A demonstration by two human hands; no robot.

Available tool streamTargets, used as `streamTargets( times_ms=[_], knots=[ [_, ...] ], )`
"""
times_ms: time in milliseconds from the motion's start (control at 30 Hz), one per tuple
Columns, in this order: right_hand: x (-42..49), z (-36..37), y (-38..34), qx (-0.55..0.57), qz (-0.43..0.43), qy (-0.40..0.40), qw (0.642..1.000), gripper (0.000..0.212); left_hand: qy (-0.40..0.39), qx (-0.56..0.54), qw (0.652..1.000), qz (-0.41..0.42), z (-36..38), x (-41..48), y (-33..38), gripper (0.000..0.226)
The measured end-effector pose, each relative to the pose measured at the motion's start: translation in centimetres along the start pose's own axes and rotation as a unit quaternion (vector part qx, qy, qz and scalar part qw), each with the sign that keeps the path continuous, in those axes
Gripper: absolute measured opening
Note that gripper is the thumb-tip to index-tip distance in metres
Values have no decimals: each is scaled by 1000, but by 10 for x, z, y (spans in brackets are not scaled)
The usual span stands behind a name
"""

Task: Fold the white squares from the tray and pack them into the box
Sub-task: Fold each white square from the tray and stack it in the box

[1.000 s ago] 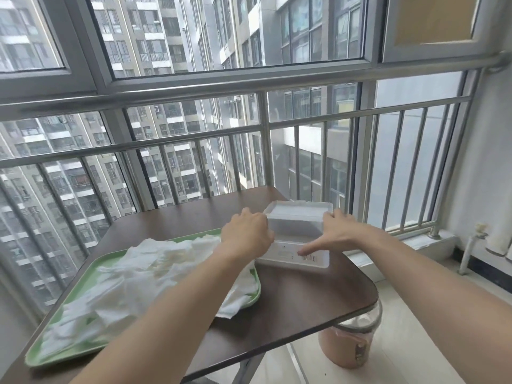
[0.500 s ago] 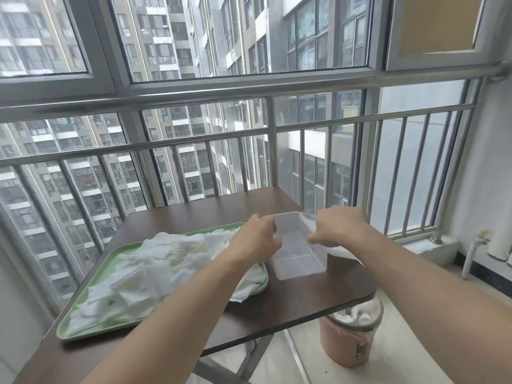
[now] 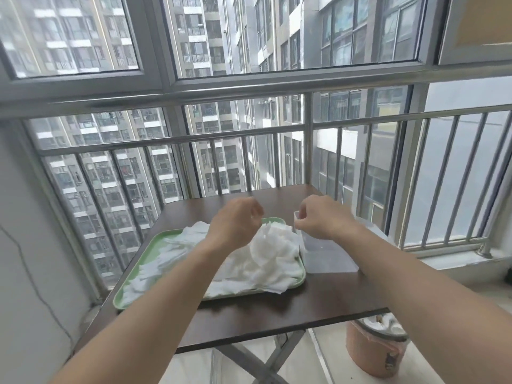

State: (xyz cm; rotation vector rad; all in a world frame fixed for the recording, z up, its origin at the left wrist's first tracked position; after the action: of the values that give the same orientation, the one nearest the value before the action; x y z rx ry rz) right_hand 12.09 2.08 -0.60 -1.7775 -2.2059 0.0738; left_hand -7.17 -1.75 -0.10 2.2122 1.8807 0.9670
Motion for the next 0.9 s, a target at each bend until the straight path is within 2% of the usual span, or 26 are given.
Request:
streamTargets(
  times_ms=[100, 233, 300, 400, 467, 600, 733, 900],
  knots=[
    [4, 6, -22, 115, -70, -14, 991, 12, 3, -7, 1000, -23, -11, -4, -18, 16],
    [6, 13, -47, 141, -116, -24, 983, 9, -11, -20, 998, -50, -14, -9, -44, 16],
    [5, 14, -54, 96, -109, -21, 989, 13, -18, -32, 998, -52, -14, -11, -49, 17],
    [0, 14, -61, -45, -84, -23, 995, 29, -32, -58, 997, -49, -9, -12, -52, 18],
    [-3, 16, -62, -58, -74, -40, 995, 33, -34, -70, 996, -41, -6, -12, -50, 15],
    [-3, 15, -57, 48, -69, -77, 994, 30, -33, -101, 994, -24, -3, -13, -44, 12],
    [-2, 1, -50, 155, -100, -69, 980, 33, -45, -145, 988, 13, -5, -12, -42, 20],
    [1, -11, -54, 331, -123, -30, 935, 35, -65, -311, 948, -24, -5, -8, -43, 44]
  ],
)
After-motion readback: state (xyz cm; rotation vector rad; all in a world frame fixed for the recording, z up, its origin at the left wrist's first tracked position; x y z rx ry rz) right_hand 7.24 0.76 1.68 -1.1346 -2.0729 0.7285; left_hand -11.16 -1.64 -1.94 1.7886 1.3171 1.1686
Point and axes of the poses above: each hand's wrist, its own x-axis towards the middle knuckle, its own z-axis out of the palm, y = z × x, the point moved 3 cm from there along x, towards the middle knuckle, and after that the axes turned 4 degrees about -x, right-handed, at the moved point
